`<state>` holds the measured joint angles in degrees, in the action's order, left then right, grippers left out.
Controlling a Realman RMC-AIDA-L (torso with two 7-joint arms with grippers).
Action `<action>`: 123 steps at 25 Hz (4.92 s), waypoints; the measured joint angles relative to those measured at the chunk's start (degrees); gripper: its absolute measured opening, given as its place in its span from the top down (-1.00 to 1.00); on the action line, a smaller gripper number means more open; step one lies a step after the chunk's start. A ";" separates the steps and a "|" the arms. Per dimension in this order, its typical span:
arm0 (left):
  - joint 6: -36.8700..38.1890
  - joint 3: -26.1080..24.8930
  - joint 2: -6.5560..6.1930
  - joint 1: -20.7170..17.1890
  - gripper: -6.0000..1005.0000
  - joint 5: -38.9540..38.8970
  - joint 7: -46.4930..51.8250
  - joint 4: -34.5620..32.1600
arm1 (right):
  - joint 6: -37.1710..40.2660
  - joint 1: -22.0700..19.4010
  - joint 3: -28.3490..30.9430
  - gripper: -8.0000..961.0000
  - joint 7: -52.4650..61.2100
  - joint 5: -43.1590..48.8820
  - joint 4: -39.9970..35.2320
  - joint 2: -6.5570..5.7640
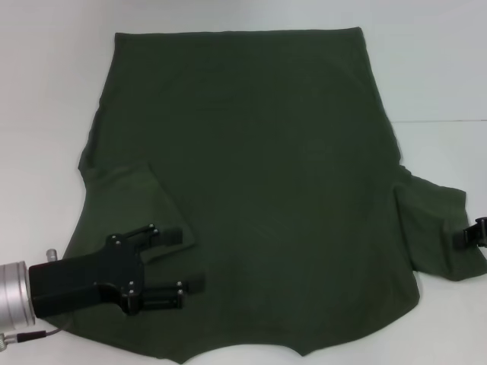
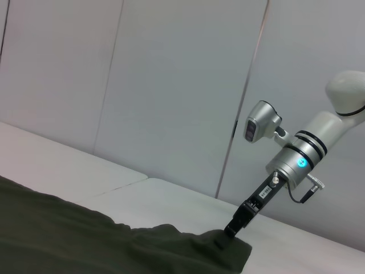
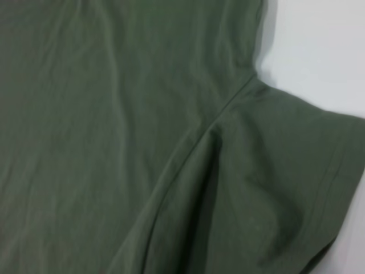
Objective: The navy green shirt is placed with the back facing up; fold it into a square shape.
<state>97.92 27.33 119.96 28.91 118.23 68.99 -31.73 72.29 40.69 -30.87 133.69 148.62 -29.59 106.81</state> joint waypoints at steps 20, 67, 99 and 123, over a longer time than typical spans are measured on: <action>0.37 -1.49 -0.10 0.22 -0.89 -0.29 1.05 0.07 | 2.21 -1.82 0.78 0.89 -1.14 -0.81 -12.44 -2.56; 2.72 -4.20 -0.53 -0.44 -0.89 -1.43 1.41 -0.44 | -1.28 16.58 -14.57 0.11 4.93 -0.75 -3.07 5.71; 2.98 -3.87 -0.53 0.04 -0.89 -1.16 1.32 -0.10 | -14.97 9.11 -8.06 -0.89 5.01 -1.69 4.78 3.39; 3.34 -3.87 -0.53 0.00 -0.89 -1.28 0.80 -0.09 | -17.98 9.20 -7.72 -0.89 2.54 -8.51 5.22 5.59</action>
<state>101.26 23.46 119.43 28.92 116.95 69.79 -31.82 54.32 49.89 -38.60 136.23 140.10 -24.38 112.40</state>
